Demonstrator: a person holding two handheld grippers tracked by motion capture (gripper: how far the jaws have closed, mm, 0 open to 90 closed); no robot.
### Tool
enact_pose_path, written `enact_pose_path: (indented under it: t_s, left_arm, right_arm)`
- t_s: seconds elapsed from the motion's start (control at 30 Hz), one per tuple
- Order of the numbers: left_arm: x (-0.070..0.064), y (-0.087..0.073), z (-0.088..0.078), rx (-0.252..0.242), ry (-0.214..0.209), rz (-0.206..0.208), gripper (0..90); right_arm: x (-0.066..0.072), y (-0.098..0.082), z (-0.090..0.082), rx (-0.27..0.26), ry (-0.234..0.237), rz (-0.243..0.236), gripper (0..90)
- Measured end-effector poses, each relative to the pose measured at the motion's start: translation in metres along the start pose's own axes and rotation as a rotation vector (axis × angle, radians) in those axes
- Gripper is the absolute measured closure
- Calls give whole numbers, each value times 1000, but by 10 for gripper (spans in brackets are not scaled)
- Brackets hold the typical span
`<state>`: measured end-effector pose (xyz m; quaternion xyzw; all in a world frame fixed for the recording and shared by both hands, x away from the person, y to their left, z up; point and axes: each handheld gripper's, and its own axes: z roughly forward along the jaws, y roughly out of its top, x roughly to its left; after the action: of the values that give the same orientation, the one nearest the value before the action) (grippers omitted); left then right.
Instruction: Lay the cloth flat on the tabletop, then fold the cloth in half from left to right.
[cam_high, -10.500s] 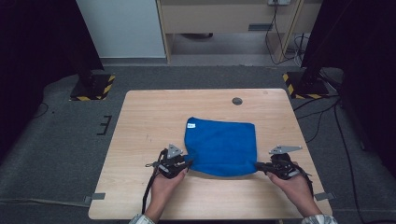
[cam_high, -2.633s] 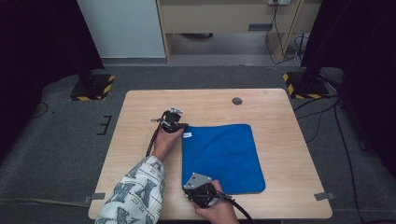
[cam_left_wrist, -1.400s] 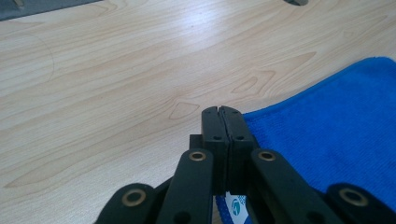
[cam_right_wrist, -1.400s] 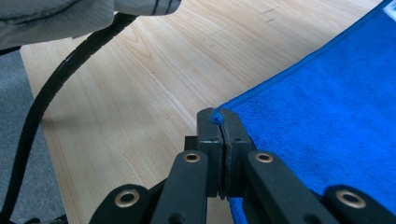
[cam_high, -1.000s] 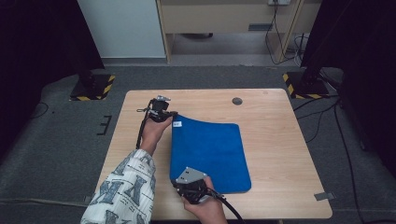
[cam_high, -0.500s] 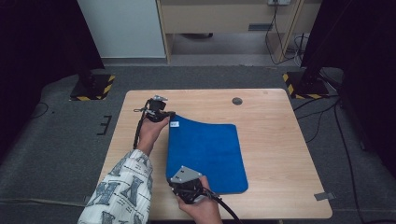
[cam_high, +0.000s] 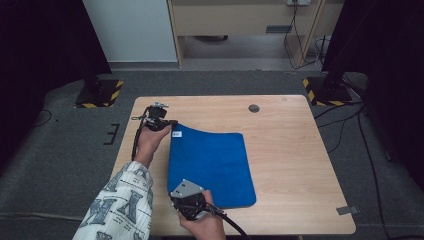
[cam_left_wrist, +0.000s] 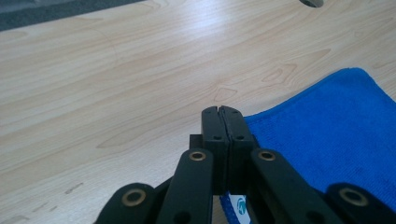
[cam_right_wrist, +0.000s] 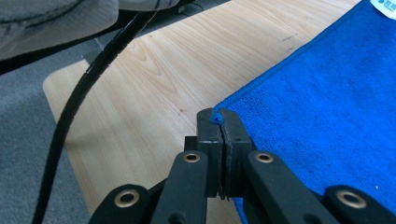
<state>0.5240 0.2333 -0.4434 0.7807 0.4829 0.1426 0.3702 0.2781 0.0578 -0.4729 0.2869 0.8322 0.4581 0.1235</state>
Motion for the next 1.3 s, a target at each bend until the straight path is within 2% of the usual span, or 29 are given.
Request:
enact_pose_path:
  t_s: [0.23,0.5,0.63,0.73,0.87,1.03,1.17,1.3]
  left_arm:
    - [3,-3,-3,-1,-1,-7,890]
    - [7,-4,-4,-3,-1,-17,890]
    - [11,-5,-11,-7,20,-21,890]
    - [10,-4,-16,-17,28,-30,890]
    - [-8,1,-11,-24,6,-15,889]
    - [-35,11,15,-5,-6,4,889]
    - [-49,17,32,5,-15,-4,889]
    - [-59,23,42,-4,-32,-12,889]
  right_arm:
    - [2,0,3,-4,21,31,886]
    - [3,2,6,-5,31,34,886]
    - [6,5,8,-10,40,47,887]
    - [10,10,7,-41,59,67,887]
    - [1,6,-6,-63,41,98,887]
    - [-19,-7,-20,-65,15,150,887]
    - [-31,-21,-31,-60,0,181,887]
    - [-45,-35,-44,-50,-22,192,888]
